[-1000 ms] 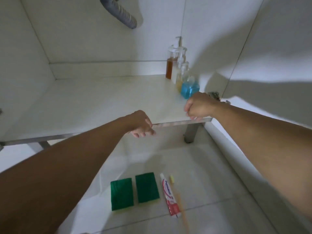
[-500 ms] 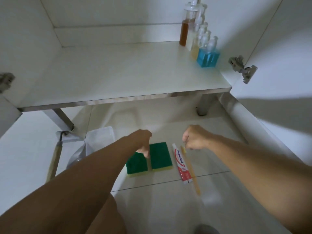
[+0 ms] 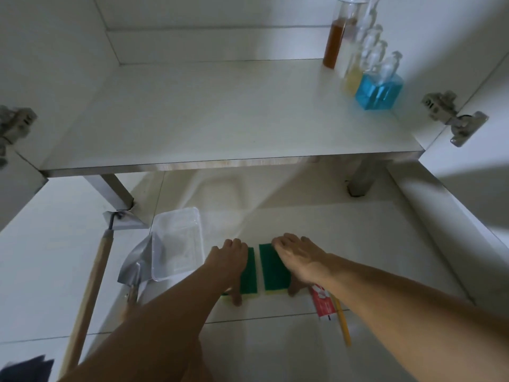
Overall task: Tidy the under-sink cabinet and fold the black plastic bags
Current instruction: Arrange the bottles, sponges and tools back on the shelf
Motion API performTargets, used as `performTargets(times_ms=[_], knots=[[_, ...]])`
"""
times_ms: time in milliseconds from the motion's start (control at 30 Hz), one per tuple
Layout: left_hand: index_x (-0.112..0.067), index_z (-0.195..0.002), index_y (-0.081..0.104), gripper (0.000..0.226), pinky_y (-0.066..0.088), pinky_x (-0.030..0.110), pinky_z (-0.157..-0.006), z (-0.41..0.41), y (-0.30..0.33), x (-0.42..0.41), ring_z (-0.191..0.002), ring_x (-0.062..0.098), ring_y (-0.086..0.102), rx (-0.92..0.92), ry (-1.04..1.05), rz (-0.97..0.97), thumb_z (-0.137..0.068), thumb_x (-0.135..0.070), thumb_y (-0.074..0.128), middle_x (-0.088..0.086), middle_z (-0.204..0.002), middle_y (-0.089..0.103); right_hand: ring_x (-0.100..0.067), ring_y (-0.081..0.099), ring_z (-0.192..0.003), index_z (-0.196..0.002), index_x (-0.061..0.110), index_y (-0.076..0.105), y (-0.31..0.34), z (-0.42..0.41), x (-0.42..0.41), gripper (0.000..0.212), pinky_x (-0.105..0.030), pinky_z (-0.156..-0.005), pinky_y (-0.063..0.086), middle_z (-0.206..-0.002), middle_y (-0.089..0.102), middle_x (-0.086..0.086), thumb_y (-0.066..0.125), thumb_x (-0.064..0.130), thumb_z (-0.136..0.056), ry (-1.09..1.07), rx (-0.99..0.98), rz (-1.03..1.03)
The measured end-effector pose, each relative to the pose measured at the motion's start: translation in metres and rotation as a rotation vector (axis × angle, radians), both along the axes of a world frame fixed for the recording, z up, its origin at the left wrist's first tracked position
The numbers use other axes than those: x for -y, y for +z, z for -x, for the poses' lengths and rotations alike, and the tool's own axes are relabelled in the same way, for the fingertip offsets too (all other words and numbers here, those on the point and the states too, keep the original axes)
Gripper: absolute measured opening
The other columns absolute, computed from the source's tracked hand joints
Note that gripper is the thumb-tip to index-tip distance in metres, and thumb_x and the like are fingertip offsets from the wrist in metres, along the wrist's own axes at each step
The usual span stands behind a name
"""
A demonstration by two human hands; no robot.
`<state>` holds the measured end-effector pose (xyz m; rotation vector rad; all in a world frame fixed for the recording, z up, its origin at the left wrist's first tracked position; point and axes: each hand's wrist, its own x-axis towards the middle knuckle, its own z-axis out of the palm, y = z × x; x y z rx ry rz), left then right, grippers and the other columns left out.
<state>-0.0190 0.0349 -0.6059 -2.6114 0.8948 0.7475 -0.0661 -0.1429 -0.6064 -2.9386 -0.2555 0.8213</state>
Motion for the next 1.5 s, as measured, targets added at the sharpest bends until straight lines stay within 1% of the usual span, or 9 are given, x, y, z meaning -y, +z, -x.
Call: performTargets(times_ms=[167, 333, 533, 800, 1067, 1167, 1233, 1367, 1500], knots=[[-0.01, -0.137, 0.03, 0.102, 0.045, 0.038, -0.095, -0.009, 0.01, 0.003, -0.117, 0.023, 0.041, 0.04, -0.018, 0.05, -0.059, -0.044, 0.087, 0.007, -0.13, 0.041, -0.022, 0.047, -0.113, -0.143, 0.015, 0.025, 0.023, -0.004, 0.001, 0.098, -0.029, -0.086, 0.046, -0.132, 0.042, -0.006, 0.085, 0.014, -0.066, -0.048, 0.024, -0.066], [-0.014, -0.131, 0.036, 0.102, 0.049, 0.037, -0.091, -0.03, 0.065, 0.011, -0.111, 0.021, 0.044, 0.049, -0.043, 0.145, -0.051, -0.048, 0.089, 0.004, -0.122, 0.045, -0.013, 0.049, -0.087, -0.121, 0.021, 0.034, 0.088, -0.015, 0.017, 0.08, -0.021, -0.056, 0.039, -0.114, 0.046, -0.001, 0.087, 0.015, -0.061, -0.089, -0.001, -0.081], [-0.027, -0.115, 0.043, 0.088, 0.054, 0.035, -0.079, -0.041, 0.167, 0.027, -0.092, 0.015, 0.053, 0.034, -0.027, 0.294, -0.045, -0.05, 0.09, -0.005, -0.105, 0.054, -0.012, 0.051, -0.089, -0.124, 0.027, 0.032, 0.196, -0.022, 0.039, 0.083, -0.026, -0.063, 0.044, -0.102, 0.047, 0.004, 0.087, 0.016, -0.063, -0.159, -0.026, -0.103], [-0.021, -0.115, 0.047, 0.087, 0.054, 0.04, -0.082, -0.078, 0.27, 0.059, -0.095, 0.019, 0.053, 0.209, -0.007, 0.343, -0.046, -0.052, 0.089, -0.002, -0.107, 0.048, -0.014, 0.053, -0.091, -0.132, 0.027, 0.033, 0.296, -0.059, 0.082, 0.086, -0.03, -0.067, 0.046, -0.104, 0.048, 0.004, 0.085, 0.017, -0.064, -0.221, 0.178, -0.051], [-0.015, -0.117, 0.049, 0.084, 0.055, 0.041, -0.082, -0.187, 0.255, 0.112, -0.094, 0.023, 0.056, 0.239, 0.045, 0.392, -0.052, -0.049, 0.089, 0.001, -0.107, 0.05, -0.021, 0.051, -0.099, -0.135, 0.026, 0.034, 0.268, -0.169, 0.128, 0.09, -0.031, -0.069, 0.043, -0.103, 0.045, 0.004, 0.087, 0.015, -0.064, -0.366, 0.235, -0.046], [-0.015, -0.119, 0.048, 0.081, 0.055, 0.041, -0.084, -0.229, 0.238, 0.139, -0.096, 0.024, 0.057, 0.237, 0.038, 0.419, -0.055, -0.045, 0.089, 0.002, -0.109, 0.052, -0.025, 0.058, -0.091, -0.134, 0.025, 0.033, 0.246, -0.214, 0.142, 0.088, -0.033, -0.065, 0.051, -0.098, 0.045, 0.001, 0.086, 0.008, -0.065, -0.413, 0.244, -0.065], [-0.015, -0.125, 0.046, 0.085, 0.054, 0.042, -0.086, -0.254, 0.231, 0.155, -0.099, 0.025, 0.057, 0.24, 0.026, 0.413, -0.058, -0.043, 0.089, 0.002, -0.112, 0.052, -0.028, 0.063, -0.09, -0.134, 0.028, 0.033, 0.236, -0.244, 0.153, 0.088, -0.039, -0.071, 0.06, -0.111, 0.046, -0.004, 0.085, 0.005, -0.067, -0.456, 0.225, -0.079], [-0.014, -0.138, 0.04, 0.092, 0.055, 0.04, -0.087, -0.298, 0.22, 0.179, -0.105, 0.027, 0.057, 0.275, 0.027, 0.373, -0.063, -0.039, 0.086, 0.005, -0.124, 0.049, -0.032, 0.065, -0.093, -0.133, 0.029, 0.033, 0.226, -0.292, 0.176, 0.089, -0.044, -0.077, 0.061, -0.128, 0.041, -0.011, 0.082, 0.0, -0.066, -0.509, 0.227, -0.077], [-0.015, -0.143, 0.037, 0.094, 0.053, 0.041, -0.091, -0.329, 0.202, 0.195, -0.115, 0.028, 0.053, 0.264, 0.057, 0.372, -0.065, -0.036, 0.086, 0.006, -0.133, 0.045, -0.034, 0.062, -0.1, -0.143, 0.023, 0.028, 0.214, -0.32, 0.19, 0.09, -0.039, -0.072, 0.061, -0.138, 0.037, -0.013, 0.076, -0.003, -0.072, -0.493, 0.219, -0.063]])
